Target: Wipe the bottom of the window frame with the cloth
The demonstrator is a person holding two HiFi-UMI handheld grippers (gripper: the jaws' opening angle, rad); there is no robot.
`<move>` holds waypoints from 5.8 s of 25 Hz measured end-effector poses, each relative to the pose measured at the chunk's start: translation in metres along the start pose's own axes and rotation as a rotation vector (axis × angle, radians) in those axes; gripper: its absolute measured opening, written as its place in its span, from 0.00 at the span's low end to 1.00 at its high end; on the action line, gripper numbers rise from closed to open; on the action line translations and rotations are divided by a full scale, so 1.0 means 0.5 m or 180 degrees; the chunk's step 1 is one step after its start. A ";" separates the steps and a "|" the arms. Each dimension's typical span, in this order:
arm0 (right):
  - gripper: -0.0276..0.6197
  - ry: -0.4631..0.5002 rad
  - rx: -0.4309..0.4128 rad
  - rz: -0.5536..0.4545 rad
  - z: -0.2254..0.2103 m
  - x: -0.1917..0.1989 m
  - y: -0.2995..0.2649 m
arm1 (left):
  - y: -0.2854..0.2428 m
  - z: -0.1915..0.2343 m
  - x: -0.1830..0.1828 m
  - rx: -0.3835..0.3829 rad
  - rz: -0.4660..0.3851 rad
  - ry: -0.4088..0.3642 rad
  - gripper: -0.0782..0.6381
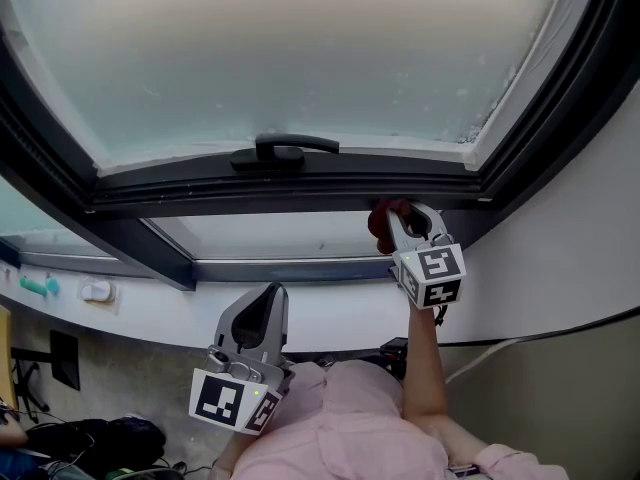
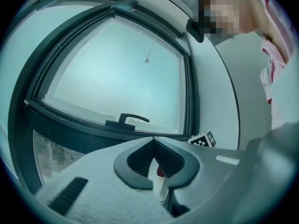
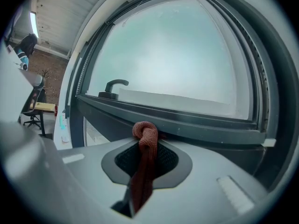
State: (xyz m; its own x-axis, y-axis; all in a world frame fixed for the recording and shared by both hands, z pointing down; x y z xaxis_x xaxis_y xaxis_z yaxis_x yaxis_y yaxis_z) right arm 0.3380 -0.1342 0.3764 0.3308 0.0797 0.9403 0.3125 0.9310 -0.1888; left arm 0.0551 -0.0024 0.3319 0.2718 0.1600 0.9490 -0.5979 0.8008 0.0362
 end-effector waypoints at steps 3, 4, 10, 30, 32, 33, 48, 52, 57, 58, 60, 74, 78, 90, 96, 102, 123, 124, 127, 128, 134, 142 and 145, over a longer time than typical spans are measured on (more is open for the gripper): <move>0.12 -0.0036 0.0092 0.0014 -0.018 0.009 0.009 | 0.002 0.001 0.001 -0.0009 -0.0006 -0.0001 0.11; 0.12 -0.0046 0.0118 0.0023 -0.023 0.011 0.011 | 0.002 0.001 0.002 -0.0009 -0.0005 0.0001 0.11; 0.12 -0.0062 0.0163 0.0032 -0.028 0.013 0.015 | 0.003 -0.002 0.001 -0.0004 -0.0016 -0.0012 0.11; 0.12 0.0044 -0.0049 -0.0052 -0.049 0.017 0.016 | -0.002 -0.014 0.014 -0.0055 -0.0005 0.0010 0.11; 0.12 0.0038 -0.0014 -0.0030 -0.058 0.021 0.021 | -0.004 -0.013 0.018 -0.0064 0.0018 0.0021 0.11; 0.12 0.0035 0.0001 -0.0022 -0.062 0.022 0.024 | -0.005 -0.012 0.020 -0.0062 0.0033 0.0030 0.11; 0.12 0.0052 -0.0017 0.0034 -0.106 0.035 0.048 | -0.020 -0.006 0.026 -0.0033 0.0094 0.0099 0.11; 0.12 0.0067 -0.0047 0.0007 -0.106 0.038 0.049 | -0.021 -0.007 0.026 -0.0040 0.0089 0.0090 0.11; 0.12 0.0047 -0.0030 -0.0007 -0.112 0.040 0.050 | -0.022 -0.010 0.028 -0.0040 0.0098 0.0079 0.11; 0.12 0.0031 0.0021 0.0010 -0.117 0.043 0.054 | -0.022 -0.012 0.028 -0.0040 0.0102 0.0076 0.11; 0.12 -0.0011 0.0133 0.0050 -0.131 0.049 0.063 | -0.023 -0.014 0.029 -0.0037 0.0106 0.0072 0.11; 0.12 -0.0063 0.0157 -0.0030 -0.153 0.062 0.073 | -0.035 -0.027 0.032 -0.0021 0.0111 0.0094 0.11; 0.12 -0.0194 0.0315 -0.0023 -0.176 0.073 0.085 | -0.039 -0.033 0.034 -0.0024 0.0113 0.0098 0.11; 0.12 -0.0231 0.0470 -0.0024 -0.170 0.073 0.085 | -0.041 -0.037 0.035 -0.0047 0.0108 0.0106 0.11; 0.12 -0.0256 0.0614 0.0003 -0.161 0.074 0.086 | -0.030 -0.037 0.036 -0.0091 0.0089 0.0122 0.11; 0.13 -0.0271 0.0715 0.0023 -0.165 0.076 0.088 | -0.020 -0.037 0.035 -0.0120 0.0058 0.0124 0.11; 0.13 -0.0359 0.0955 0.0065 -0.204 0.094 0.110 | -0.024 -0.046 0.036 -0.0076 0.0062 0.0128 0.11; 0.13 -0.0354 0.0955 0.0067 -0.204 0.094 0.110 | -0.026 -0.047 0.037 -0.0067 0.0065 0.0130 0.11; 0.13 -0.0346 0.0964 0.0072 -0.204 0.094 0.109 | -0.030 -0.048 0.038 -0.0052 0.0077 0.0128 0.11; 0.13 -0.0346 0.0966 0.0072 -0.203 0.094 0.109 | -0.031 -0.047 0.038 -0.0051 0.0082 0.0129 0.11; 0.13 -0.0317 0.1084 0.0127 -0.209 0.096 0.112 | -0.035 -0.047 0.042 -0.0043 0.0101 0.0146 0.11; 0.13 -0.0310 0.1203 0.0181 -0.221 0.102 0.119 | -0.034 -0.041 0.040 -0.0059 0.0086 0.0139 0.11; 0.13 -0.0305 0.1213 0.0183 -0.219 0.101 0.118 | -0.033 -0.038 0.039 -0.0071 0.0081 0.0140 0.11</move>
State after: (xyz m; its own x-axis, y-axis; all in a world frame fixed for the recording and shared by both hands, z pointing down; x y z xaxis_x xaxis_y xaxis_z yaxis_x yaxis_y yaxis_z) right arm 0.4709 -0.1143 0.3817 0.2478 0.1517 0.9569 -0.0630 0.9881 -0.1403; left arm 0.0846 -0.0017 0.3440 0.2899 0.2055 0.9348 -0.5882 0.8087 0.0047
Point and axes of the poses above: the fingertips, and each gripper's own axes: y backward along the fingers, z to its left, x out of its underside, the point moved 9 cm from there along y, backward along the fingers, and after that the axes turned 8 degrees about y, right-handed, at the moved point
